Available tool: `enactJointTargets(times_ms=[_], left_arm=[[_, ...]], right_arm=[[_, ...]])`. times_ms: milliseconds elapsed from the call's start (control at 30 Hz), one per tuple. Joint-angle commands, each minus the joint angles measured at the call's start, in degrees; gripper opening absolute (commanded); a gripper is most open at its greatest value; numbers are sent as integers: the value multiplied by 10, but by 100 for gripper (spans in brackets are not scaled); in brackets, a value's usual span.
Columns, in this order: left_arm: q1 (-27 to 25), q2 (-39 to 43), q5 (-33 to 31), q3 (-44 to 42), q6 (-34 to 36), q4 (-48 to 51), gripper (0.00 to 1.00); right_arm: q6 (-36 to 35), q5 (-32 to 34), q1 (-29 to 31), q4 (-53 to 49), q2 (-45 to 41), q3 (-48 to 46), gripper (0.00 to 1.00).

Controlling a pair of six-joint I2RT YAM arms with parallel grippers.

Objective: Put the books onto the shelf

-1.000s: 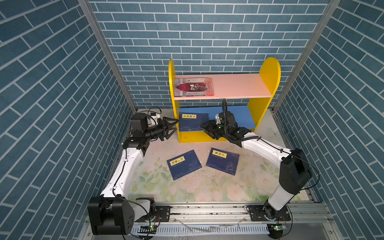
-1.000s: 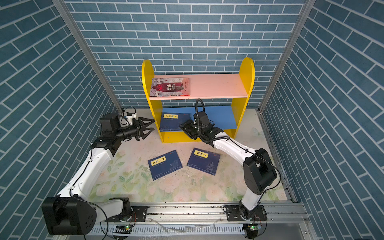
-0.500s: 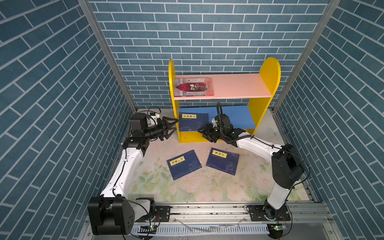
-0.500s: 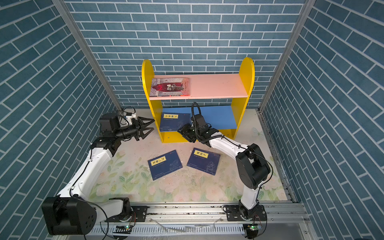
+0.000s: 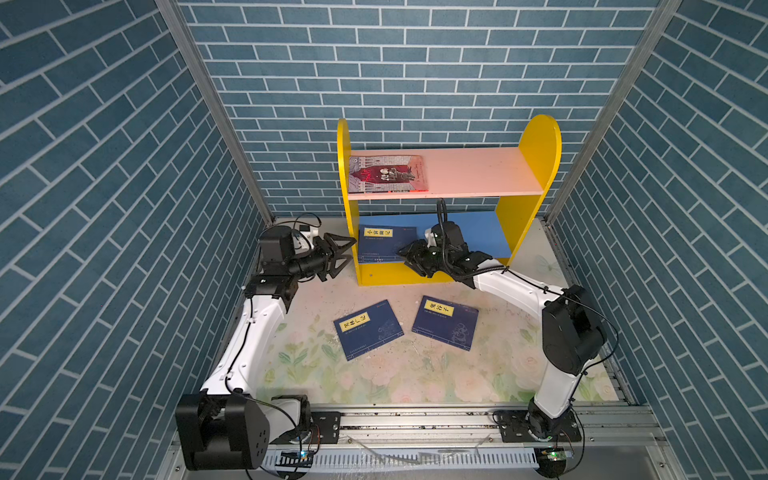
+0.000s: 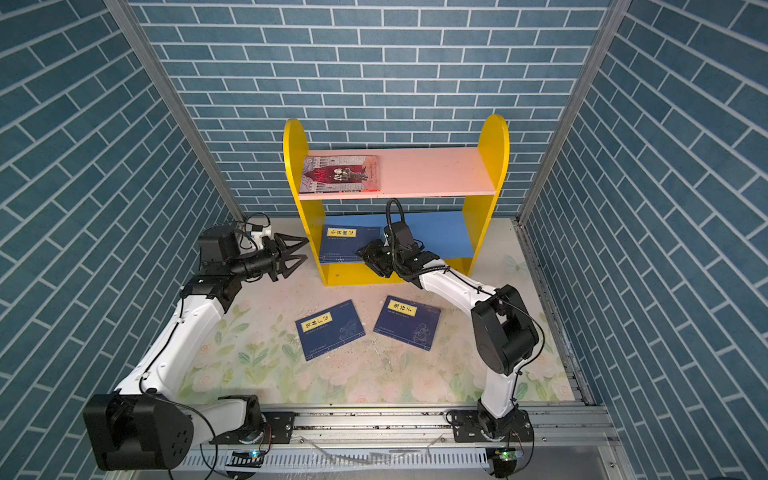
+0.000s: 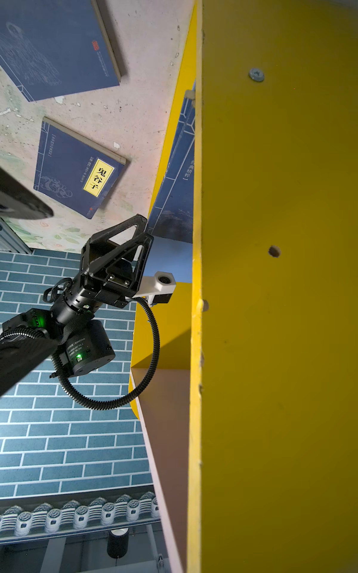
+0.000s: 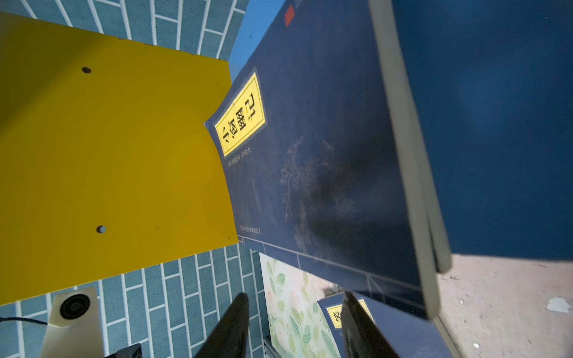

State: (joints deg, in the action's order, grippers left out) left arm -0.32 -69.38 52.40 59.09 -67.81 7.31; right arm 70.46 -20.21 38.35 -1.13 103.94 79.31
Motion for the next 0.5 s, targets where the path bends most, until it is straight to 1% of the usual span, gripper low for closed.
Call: enactJointTargets(times_ms=[0,467], left_arm=[[4,0,6,-7,-1,-18,63],[8,4,8,-7,-3,-20,63]], right_arm=[[-9,-7,-4,9,13,11,49],[-10,-15,-11,10,26,21,49]])
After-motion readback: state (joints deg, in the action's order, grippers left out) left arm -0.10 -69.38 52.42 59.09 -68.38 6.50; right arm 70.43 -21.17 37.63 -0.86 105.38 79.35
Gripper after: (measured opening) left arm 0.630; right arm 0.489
